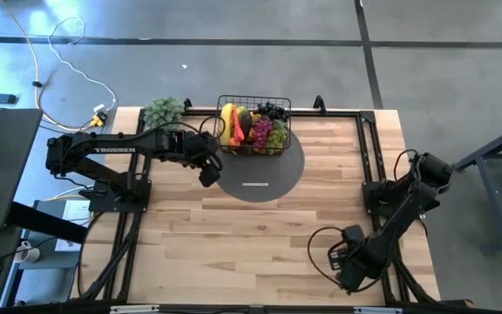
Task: Build produce basket
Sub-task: Put the grapes into the black wire basket
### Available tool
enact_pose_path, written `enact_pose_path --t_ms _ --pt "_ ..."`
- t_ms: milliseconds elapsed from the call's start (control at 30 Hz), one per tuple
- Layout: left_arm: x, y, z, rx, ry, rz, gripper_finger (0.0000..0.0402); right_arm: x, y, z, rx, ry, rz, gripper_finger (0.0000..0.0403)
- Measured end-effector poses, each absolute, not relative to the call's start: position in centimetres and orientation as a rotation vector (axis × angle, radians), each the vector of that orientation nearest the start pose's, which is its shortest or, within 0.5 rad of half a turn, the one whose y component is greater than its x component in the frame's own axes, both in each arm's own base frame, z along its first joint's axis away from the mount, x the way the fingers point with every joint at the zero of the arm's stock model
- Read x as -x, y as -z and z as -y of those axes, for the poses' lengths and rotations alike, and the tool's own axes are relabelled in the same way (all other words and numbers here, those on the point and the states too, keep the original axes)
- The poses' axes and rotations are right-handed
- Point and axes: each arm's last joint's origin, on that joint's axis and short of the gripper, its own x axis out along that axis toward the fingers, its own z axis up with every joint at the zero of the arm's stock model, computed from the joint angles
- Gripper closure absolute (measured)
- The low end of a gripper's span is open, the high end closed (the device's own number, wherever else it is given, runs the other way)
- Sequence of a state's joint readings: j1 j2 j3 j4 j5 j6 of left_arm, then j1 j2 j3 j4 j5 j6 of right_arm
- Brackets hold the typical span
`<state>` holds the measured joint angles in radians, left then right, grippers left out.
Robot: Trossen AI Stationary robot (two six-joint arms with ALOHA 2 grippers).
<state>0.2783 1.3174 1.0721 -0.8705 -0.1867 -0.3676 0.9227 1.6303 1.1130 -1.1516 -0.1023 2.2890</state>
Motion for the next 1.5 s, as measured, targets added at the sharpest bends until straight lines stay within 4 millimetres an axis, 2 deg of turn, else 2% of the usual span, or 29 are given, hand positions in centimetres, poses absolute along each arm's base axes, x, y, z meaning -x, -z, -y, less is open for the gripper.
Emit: enact_pose_path --t_ms 500,667,800,1033,1067,1267,1500 --pt "-23.7 -27.1 -7.3 0.374 -0.617 -1.034 0.0140 -16.1 -15.0 -24.4 -0.890 1.247 -1.487 0.0171" --pt "-23.8 -27.1 -7.3 0.374 -0.617 -1.035 0.0140 -16.3 -14.1 -24.9 -0.869 1.228 -1.501 0.0176" --pt "-23.7 -27.1 -7.3 0.373 -0.616 -1.035 0.0140 -16.3 -14.1 -24.9 -0.872 1.212 -1.502 0.0221" --pt "-23.7 -27.1 -7.3 0.372 -0.616 -1.036 0.0140 -16.3 -14.3 -24.7 -0.861 1.199 -1.499 0.0375" --pt "-23.8 -27.1 -7.3 0.372 -0.615 -1.036 0.0140 -16.3 -14.5 -24.7 -0.865 1.189 -1.488 0.0388" --pt "-23.7 -27.1 -7.3 0.384 -0.623 -1.032 0.0140 -16.5 -16.2 -23.8 -0.859 1.130 -1.390 0.0390" --pt "-23.8 -27.1 -7.3 0.481 -0.657 -1.008 0.0140 -17.4 -18.9 -21.8 -0.867 1.024 -1.188 0.0399"
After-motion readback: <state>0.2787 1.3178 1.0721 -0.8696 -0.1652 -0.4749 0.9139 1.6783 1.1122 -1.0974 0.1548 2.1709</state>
